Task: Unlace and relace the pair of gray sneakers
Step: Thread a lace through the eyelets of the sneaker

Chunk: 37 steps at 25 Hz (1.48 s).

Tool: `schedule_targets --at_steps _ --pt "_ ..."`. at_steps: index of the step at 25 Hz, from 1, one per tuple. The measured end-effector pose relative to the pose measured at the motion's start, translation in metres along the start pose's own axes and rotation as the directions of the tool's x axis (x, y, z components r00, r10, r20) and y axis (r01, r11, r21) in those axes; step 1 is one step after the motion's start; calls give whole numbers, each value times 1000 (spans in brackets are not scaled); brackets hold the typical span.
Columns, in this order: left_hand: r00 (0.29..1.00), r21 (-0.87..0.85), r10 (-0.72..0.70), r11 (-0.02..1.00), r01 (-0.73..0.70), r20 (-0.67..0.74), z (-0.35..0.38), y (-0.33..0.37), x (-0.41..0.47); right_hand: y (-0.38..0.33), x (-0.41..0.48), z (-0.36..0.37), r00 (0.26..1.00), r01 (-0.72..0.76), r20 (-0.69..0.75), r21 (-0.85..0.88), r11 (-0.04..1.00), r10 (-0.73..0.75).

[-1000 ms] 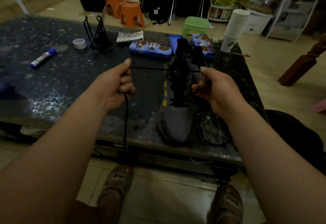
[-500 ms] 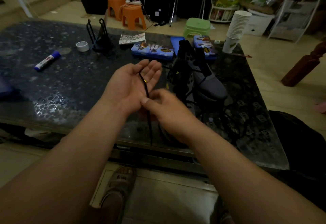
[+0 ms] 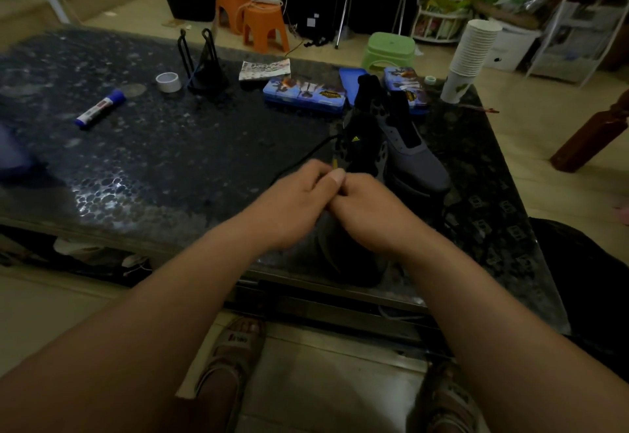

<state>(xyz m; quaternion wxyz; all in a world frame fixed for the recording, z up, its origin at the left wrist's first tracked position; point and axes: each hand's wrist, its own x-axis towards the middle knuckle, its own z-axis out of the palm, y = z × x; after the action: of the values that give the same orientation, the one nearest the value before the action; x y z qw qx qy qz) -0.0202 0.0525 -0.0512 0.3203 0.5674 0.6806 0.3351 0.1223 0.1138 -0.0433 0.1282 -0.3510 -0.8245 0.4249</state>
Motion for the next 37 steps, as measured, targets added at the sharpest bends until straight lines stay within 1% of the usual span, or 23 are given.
schedule_targets --at_steps 2,4,6,11,12,13,15,16,17,18,19,20,21,22,23,24,25,26,27,28,29,33,37 --pt "997 56 -68 996 66 32 -6 -9 3 10 1 -15 992 -98 -70 70 993 103" --pt "994 34 -105 994 105 -2 -16 -20 8 24 2 -31 946 -202 -230 128 971 228" --pt "991 -37 -130 991 129 -42 -17 -27 11 35 9 -39 907 -215 -372 -14 976 195" --pt "988 -52 -125 991 120 -90 -8 -22 17 35 31 -24 924 -224 -370 -324 919 94" --pt "987 -44 -135 990 131 -93 -10 -21 17 36 34 -22 920 -232 -378 -315 920 102" --pt "984 -42 -148 989 145 -100 -12 -22 17 38 36 -23 910 -224 -396 -230 947 119" --pt "976 -79 -152 987 141 -154 -15 -21 16 38 37 -29 886 -163 -431 52 985 170" --pt "967 -143 -138 984 109 -214 -16 -18 16 34 35 -29 885 -113 -436 140 984 164" --pt "949 -238 -125 970 55 -289 -17 -13 17 29 31 -28 898 -58 -429 105 993 98" --pt "927 -336 -117 942 -10 -355 -19 -8 17 26 28 -24 923 1 -385 -52 999 -21" --pt "910 -398 -109 915 -65 -399 -20 -4 19 23 24 -16 949 74 -275 -279 957 -154" --pt "906 -408 -88 908 -99 -415 -20 -1 21 22 20 -6 967 160 -98 -485 860 -235" --pt "912 -372 -59 922 -106 -405 -18 -1 22 19 15 4 967 240 76 -592 770 -243" --pt "926 -314 -33 945 -94 -375 -14 -2 23 19 11 9 960 280 167 -601 749 -225" --pt "942 -244 -19 967 -68 -336 -10 -6 24 20 10 8 965 262 143 -541 800 -219" --pt "955 -174 -21 984 -32 -295 -6 -10 25 22 11 3 978 193 7 -427 883 -210" --pt "966 -115 -35 993 6 -255 -2 -15 25 24 12 -6 971 88 -187 -296 951 -148" --pt "977 -69 -56 997 42 -208 1 -18 26 29 14 -18 932 -19 -362 -151 988 -37" --pt "984 -32 -76 997 72 -162 4 -20 26 34 15 -29 888 -109 -448 10 994 101" --pt "987 6 -88 996 90 -135 5 -20 27 39 15 -36 866 -170 -451 138 976 215" --pt "987 46 -92 994 98 -132 6 -21 29 42 15 -38 870 -210 -414 180 961 267" --pt "977 129 -84 985 111 -197 11 -23 33 48 16 -33 936 -174 -311 -2 985 164" --pt "967 94 -111 986 135 -229 17 -25 36 49 19 -34 947 -176 -270 7 984 172"
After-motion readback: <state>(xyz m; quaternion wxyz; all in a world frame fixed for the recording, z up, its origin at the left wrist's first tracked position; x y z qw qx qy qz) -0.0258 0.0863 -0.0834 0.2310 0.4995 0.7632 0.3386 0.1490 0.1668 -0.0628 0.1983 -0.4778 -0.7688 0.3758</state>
